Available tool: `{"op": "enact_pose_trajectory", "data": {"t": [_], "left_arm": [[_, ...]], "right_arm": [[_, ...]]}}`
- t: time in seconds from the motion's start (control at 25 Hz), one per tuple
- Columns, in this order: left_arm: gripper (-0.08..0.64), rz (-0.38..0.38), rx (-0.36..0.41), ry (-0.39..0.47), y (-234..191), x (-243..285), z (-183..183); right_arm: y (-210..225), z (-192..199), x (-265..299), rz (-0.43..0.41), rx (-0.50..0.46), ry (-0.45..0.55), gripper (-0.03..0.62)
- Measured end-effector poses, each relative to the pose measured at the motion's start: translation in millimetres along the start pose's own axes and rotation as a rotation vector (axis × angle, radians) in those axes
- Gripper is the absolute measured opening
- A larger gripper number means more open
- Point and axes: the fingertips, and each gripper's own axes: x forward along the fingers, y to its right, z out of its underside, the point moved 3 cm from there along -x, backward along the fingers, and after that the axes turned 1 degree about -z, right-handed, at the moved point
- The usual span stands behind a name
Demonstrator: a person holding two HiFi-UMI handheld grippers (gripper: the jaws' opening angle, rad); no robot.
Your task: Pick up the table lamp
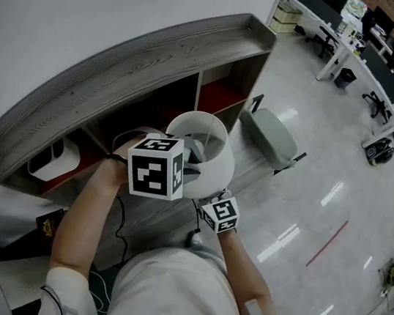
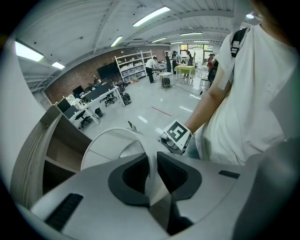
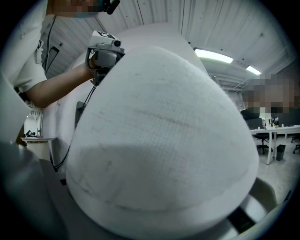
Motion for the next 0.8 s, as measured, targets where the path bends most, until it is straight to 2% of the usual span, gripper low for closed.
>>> {"op": "enact_pose_trajectory", "data": {"t": [0.8], "left_arm": [[0.067,0.006,-0.026,-0.012,18.1,3.6,5.1]], "right_arm": [[-15.6,11.1,-5.9,-0.010,0.005,-0.008,0.029]]}}
